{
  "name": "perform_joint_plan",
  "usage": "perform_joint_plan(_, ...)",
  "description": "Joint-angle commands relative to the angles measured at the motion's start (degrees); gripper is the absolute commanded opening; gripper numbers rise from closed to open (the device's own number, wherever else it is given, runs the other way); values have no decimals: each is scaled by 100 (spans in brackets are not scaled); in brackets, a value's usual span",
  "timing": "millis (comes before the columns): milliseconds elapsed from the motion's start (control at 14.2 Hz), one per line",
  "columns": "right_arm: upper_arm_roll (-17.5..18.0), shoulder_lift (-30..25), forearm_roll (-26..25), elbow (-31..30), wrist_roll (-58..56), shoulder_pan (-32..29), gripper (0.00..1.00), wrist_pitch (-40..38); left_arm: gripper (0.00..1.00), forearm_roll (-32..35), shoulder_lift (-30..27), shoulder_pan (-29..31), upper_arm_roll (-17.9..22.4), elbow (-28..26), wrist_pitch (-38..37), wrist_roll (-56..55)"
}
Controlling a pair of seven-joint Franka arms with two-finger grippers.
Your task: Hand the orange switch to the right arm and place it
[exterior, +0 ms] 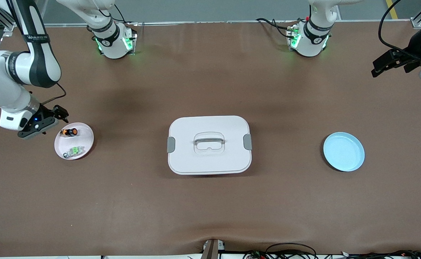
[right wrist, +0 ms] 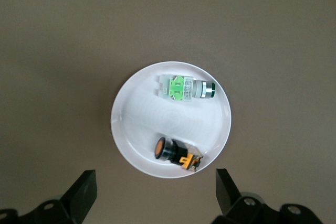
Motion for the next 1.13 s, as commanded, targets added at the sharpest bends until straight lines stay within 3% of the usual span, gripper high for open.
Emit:
perform_joint_plan(0, -9, -67, -2, 466, 1328, 132, 100, -728, 100, 35, 94, 17, -9, 90, 29, 118)
perform_joint_plan(282, -9, -67, 41, 1152, 2219, 246, 100, -1581, 100, 35, 129, 17, -9, 134, 29, 118)
perform_joint_plan(494, -9, -93, 814, 1906, 2874, 246, 100, -2440, 100, 35, 129, 17, -9, 134, 29, 118)
perform_joint_plan(635, -9, -84, 833, 2391, 3606, 316, 100, -2873, 100, 35, 129, 17, -9, 134, 29, 118)
perform_joint_plan(1059, -18, -75, 824, 3832, 3626, 369, 100, -3753, 100, 43, 129, 17, 0, 134, 29, 118)
